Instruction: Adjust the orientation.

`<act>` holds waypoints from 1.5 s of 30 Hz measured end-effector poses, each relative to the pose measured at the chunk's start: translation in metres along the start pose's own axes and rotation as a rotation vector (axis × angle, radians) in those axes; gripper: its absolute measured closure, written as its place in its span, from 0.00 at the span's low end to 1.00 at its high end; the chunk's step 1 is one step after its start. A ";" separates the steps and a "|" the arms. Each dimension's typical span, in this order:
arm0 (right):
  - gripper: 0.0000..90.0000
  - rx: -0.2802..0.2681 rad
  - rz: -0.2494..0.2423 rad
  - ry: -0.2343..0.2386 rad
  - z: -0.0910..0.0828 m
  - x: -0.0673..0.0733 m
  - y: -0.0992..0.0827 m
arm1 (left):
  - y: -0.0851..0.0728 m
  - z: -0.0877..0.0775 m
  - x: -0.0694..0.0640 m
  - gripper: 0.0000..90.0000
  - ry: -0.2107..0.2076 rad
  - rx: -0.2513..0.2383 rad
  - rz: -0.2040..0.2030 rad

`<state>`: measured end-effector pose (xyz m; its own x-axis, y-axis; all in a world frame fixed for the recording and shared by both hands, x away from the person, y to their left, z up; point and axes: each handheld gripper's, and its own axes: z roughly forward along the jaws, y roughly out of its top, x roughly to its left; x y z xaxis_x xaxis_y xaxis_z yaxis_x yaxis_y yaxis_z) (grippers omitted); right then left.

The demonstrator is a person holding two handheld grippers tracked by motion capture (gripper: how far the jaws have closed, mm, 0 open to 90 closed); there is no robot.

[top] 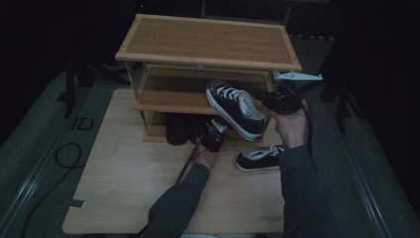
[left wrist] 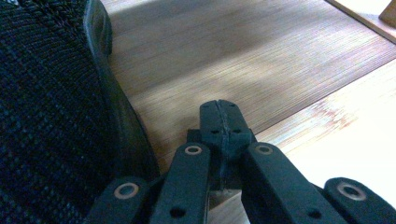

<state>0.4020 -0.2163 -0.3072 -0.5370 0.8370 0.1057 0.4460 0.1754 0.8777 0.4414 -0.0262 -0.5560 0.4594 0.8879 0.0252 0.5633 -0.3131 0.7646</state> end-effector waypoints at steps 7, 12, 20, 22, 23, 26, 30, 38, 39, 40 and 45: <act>0.91 -0.002 -0.006 -0.013 -0.012 -0.010 -0.004 | 0.000 0.000 0.000 1.00 0.001 -0.001 -0.001; 0.95 0.029 -0.006 -0.032 -0.014 -0.019 -0.014 | 0.000 0.000 0.000 1.00 0.001 -0.001 0.000; 1.00 0.125 -0.033 -0.048 -0.006 -0.023 -0.036 | 0.000 0.000 0.000 1.00 0.000 0.000 0.001; 1.00 0.145 -0.044 -0.042 -0.006 -0.022 -0.043 | 0.000 0.000 0.000 1.00 0.000 -0.001 -0.001; 1.00 0.155 -0.052 -0.036 -0.007 -0.022 -0.048 | 0.000 0.000 0.000 1.00 0.000 -0.001 0.000; 1.00 0.170 -0.064 -0.029 -0.011 -0.019 -0.057 | 0.000 0.000 0.000 1.00 0.000 -0.001 0.000; 1.00 0.184 -0.075 -0.020 -0.021 -0.017 -0.072 | 0.000 0.000 0.000 1.00 0.001 0.000 -0.001; 1.00 0.205 -0.103 0.024 -0.034 -0.007 -0.091 | 0.000 0.000 0.000 1.00 0.002 0.000 0.000; 1.00 0.207 -0.108 0.028 -0.035 -0.005 -0.092 | 0.000 0.000 0.000 1.00 0.001 0.000 0.000; 1.00 0.210 -0.117 0.032 -0.037 -0.002 -0.093 | 0.000 0.000 0.000 1.00 0.001 0.000 0.001; 1.00 0.214 -0.132 0.052 -0.042 0.006 -0.095 | 0.000 0.000 0.000 1.00 0.002 -0.002 -0.001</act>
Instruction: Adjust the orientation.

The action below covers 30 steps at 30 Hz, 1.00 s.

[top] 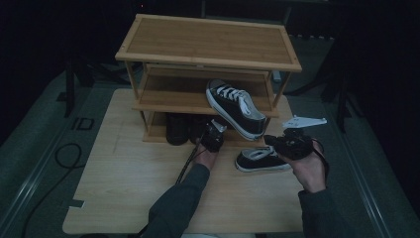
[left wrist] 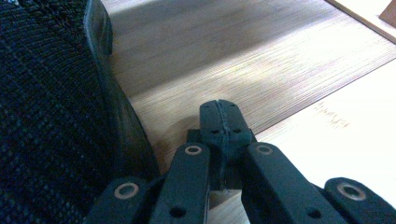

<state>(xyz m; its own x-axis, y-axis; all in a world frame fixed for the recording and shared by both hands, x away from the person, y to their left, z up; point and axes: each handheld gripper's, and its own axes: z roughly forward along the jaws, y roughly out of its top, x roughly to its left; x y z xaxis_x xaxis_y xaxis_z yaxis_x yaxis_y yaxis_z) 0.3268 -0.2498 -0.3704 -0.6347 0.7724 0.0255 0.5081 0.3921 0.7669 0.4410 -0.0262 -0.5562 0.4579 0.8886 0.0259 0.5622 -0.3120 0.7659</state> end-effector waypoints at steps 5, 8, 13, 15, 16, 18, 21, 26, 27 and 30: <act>1.00 -0.005 -0.004 0.011 0.000 0.002 0.001 | 0.000 0.000 0.000 1.00 0.000 0.000 0.000; 1.00 -0.002 -0.011 0.021 0.000 0.004 0.001 | 0.000 0.000 0.000 1.00 0.000 -0.001 0.000; 1.00 -0.006 -0.012 0.024 0.001 0.006 0.002 | 0.000 0.000 0.000 1.00 0.002 0.000 -0.001; 1.00 -0.007 -0.010 0.024 0.001 0.006 0.002 | 0.000 0.000 0.000 1.00 0.002 -0.001 -0.001; 1.00 -0.006 -0.012 0.023 0.001 0.007 0.002 | 0.000 0.000 0.000 1.00 0.002 -0.001 0.000; 1.00 -0.007 -0.011 0.024 0.001 0.007 0.002 | 0.000 0.000 0.000 1.00 0.001 0.000 0.000; 1.00 -0.010 -0.014 0.029 0.001 0.008 0.003 | 0.000 0.000 -0.001 1.00 0.004 -0.001 0.000; 1.00 -0.004 -0.023 0.038 0.003 0.012 0.004 | 0.000 0.000 -0.001 1.00 0.004 -0.001 -0.001; 1.00 -0.005 -0.026 0.043 0.003 0.013 0.004 | 0.000 0.000 -0.001 1.00 0.004 -0.002 -0.001; 1.00 -0.008 -0.030 0.055 0.005 0.016 0.006 | 0.000 0.000 -0.001 1.00 0.005 -0.001 -0.002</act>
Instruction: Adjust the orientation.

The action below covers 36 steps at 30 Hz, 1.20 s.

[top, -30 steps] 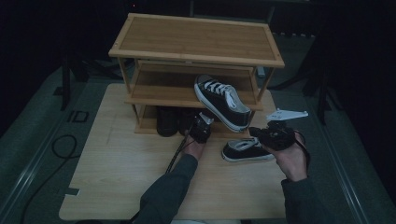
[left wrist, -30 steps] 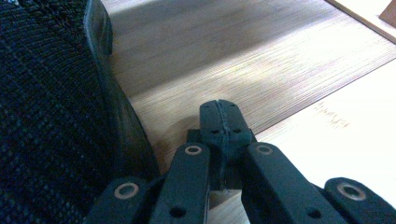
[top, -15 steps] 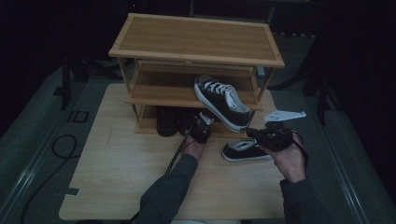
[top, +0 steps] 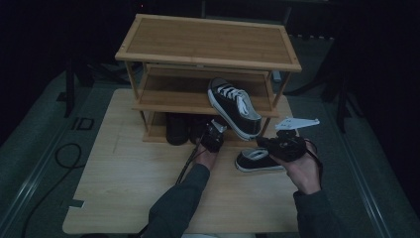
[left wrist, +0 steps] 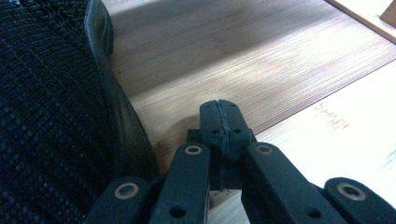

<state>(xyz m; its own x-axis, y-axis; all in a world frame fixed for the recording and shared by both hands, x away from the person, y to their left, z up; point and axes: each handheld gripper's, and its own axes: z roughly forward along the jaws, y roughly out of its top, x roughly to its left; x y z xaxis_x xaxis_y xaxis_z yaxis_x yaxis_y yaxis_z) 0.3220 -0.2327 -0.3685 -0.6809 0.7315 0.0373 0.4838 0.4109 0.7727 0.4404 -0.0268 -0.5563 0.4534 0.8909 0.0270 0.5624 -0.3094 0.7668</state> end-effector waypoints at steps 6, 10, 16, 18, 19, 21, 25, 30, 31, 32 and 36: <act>1.00 0.000 -0.016 0.018 0.005 0.005 0.004 | 0.000 0.000 0.000 1.00 0.002 0.000 0.000; 1.00 -0.005 -0.021 0.023 0.008 0.008 0.006 | 0.000 0.000 0.000 1.00 0.001 0.000 0.001; 1.00 -0.015 -0.040 0.005 0.014 0.013 0.013 | 0.000 0.000 -0.001 1.00 0.004 0.000 0.001; 1.00 -0.030 -0.032 0.016 0.016 0.013 0.016 | 0.000 0.000 0.000 1.00 0.004 0.001 0.000; 1.00 -0.024 -0.037 0.017 0.017 0.014 0.018 | 0.000 0.000 0.000 1.00 0.004 0.001 0.001; 1.00 -0.020 -0.046 0.018 0.022 0.016 0.021 | 0.000 0.000 0.000 1.00 0.004 0.001 0.000; 1.00 -0.019 -0.052 0.026 0.030 0.018 0.026 | 0.000 0.000 0.000 1.00 0.004 0.000 0.001; 1.00 -0.020 -0.061 -0.002 0.038 0.018 0.031 | 0.000 0.000 0.000 1.00 0.003 -0.001 0.000; 1.00 -0.020 -0.057 -0.001 0.039 0.017 0.032 | 0.000 0.000 0.000 1.00 0.004 -0.001 0.000; 1.00 -0.019 -0.058 -0.004 0.041 0.017 0.033 | 0.000 0.000 0.000 1.00 0.004 -0.001 0.000; 1.00 -0.018 -0.065 -0.011 0.044 0.014 0.035 | 0.000 0.000 0.000 1.00 0.003 0.000 0.001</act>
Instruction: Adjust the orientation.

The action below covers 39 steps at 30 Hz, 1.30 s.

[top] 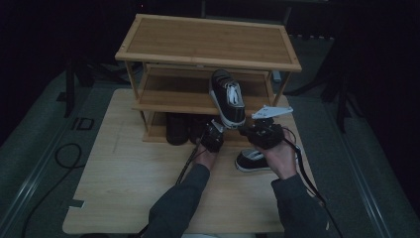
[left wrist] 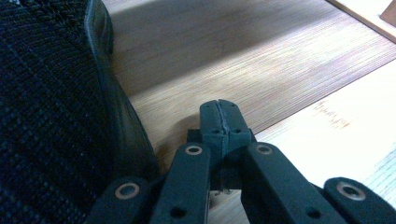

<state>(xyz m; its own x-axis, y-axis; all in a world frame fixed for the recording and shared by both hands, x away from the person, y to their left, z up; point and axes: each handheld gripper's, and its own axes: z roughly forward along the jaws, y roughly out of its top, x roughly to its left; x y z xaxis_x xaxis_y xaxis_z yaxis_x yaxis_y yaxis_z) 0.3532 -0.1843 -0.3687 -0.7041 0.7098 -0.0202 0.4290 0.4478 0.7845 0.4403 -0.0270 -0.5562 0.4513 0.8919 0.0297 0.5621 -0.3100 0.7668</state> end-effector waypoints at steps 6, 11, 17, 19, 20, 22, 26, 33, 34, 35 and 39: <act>1.00 0.002 -0.004 -0.039 0.003 -0.006 0.001 | 0.000 0.000 0.001 1.00 -0.007 0.003 -0.001; 1.00 0.005 -0.011 -0.078 0.006 -0.011 0.003 | 0.000 0.000 0.000 1.00 -0.007 0.004 0.001; 1.00 0.004 -0.009 -0.066 0.013 -0.017 0.007 | 0.000 0.000 0.000 1.00 -0.004 0.003 0.005; 1.00 0.000 -0.007 -0.064 0.016 -0.019 0.009 | 0.000 0.000 0.000 1.00 0.001 -0.001 0.005; 1.00 -0.004 0.000 -0.051 0.018 -0.020 0.010 | 0.000 0.000 0.000 1.00 0.001 0.000 0.005; 1.00 -0.005 0.002 -0.034 0.020 -0.021 0.011 | 0.000 0.000 0.000 1.00 -0.001 0.003 0.010; 1.00 -0.003 -0.007 -0.023 0.025 -0.021 0.015 | 0.000 0.000 -0.001 1.00 0.004 0.000 0.005; 1.00 -0.009 -0.001 0.008 0.035 -0.019 0.022 | 0.000 0.000 0.000 1.00 0.001 0.003 0.003; 1.00 -0.013 0.005 0.023 0.037 -0.019 0.023 | 0.000 0.000 0.000 1.00 0.000 0.001 0.003; 1.00 -0.018 0.003 0.026 0.039 -0.018 0.024 | 0.000 0.000 -0.001 1.00 0.001 0.002 0.003; 1.00 -0.019 -0.007 0.020 0.045 -0.014 0.028 | 0.000 0.000 0.000 1.00 0.001 0.002 0.001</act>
<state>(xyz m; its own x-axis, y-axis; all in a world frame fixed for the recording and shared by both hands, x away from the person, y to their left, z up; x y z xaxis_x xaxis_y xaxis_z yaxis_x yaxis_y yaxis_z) 0.4003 -0.1568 -0.3745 -0.7184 0.6955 -0.0132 0.4134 0.4422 0.7960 0.4400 -0.0273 -0.5561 0.4512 0.8919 0.0316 0.5627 -0.3118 0.7656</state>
